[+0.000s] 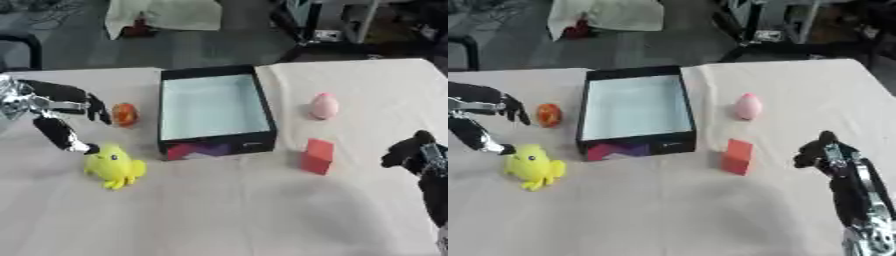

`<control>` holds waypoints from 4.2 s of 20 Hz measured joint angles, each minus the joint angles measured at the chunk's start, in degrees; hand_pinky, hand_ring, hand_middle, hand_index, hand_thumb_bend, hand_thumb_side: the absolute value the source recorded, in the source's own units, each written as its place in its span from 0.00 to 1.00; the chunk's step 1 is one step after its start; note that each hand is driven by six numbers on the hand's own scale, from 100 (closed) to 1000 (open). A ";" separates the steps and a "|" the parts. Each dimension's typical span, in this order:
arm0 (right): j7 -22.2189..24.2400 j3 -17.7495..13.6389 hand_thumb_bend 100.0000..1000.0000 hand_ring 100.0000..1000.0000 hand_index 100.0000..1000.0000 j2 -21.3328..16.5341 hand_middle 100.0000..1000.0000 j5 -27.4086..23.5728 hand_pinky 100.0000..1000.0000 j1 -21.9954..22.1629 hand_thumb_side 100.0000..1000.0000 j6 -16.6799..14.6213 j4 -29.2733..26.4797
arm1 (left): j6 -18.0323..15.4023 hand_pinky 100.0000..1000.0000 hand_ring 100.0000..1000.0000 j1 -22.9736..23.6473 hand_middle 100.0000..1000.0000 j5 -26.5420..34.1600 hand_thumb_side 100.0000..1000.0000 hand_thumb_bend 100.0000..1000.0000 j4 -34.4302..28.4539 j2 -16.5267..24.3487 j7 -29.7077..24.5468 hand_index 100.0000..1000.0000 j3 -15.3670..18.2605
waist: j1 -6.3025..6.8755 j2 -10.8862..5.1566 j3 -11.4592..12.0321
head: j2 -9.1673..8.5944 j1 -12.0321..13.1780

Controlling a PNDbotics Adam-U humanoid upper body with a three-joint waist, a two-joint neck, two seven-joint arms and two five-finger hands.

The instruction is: Pick up objects on the table and place them in the box.

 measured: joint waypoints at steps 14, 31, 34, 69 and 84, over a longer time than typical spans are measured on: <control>0.10 0.02 0.00 0.48 0.35 0.00 0.44 0.00 0.48 0.00 0.76 0.08 0.14 | 0.84 0.61 0.47 1.65 0.44 -2.04 0.19 0.09 4.49 -4.58 -0.84 0.63 3.33 | -0.02 0.00 -0.06 | 0.00 0.00; 0.22 0.08 0.00 0.48 0.35 0.00 0.44 0.00 0.48 0.06 0.77 0.18 0.16 | 4.00 0.53 0.35 -5.67 0.32 3.88 0.03 0.06 -4.24 -5.29 -4.00 0.49 8.94 | -0.02 -0.10 -0.30 | 0.00 -0.07; 0.30 0.20 0.00 0.48 0.35 0.01 0.44 0.00 0.48 0.09 0.76 0.20 0.17 | 4.92 0.53 0.35 -9.67 0.32 1.90 0.03 0.07 -5.44 -7.81 -4.92 0.50 9.94 | -0.02 -0.24 -0.98 | 0.00 0.33; 0.86 0.82 0.00 0.48 0.35 0.71 0.44 -0.23 0.48 -0.01 0.80 0.52 0.56 | 10.83 0.72 0.67 -18.11 0.71 -40.68 0.38 0.16 28.70 -23.89 11.02 0.84 30.43 | -0.64 -0.24 -1.99 | 0.00 0.63; 0.84 0.55 0.00 0.48 0.35 1.09 0.44 -0.22 0.48 -0.01 0.80 0.52 0.56 | 16.13 0.65 0.57 -13.57 0.59 -45.29 0.17 0.14 34.88 -23.80 10.34 0.76 33.12 | -0.73 -0.24 -1.99 | 0.00 0.32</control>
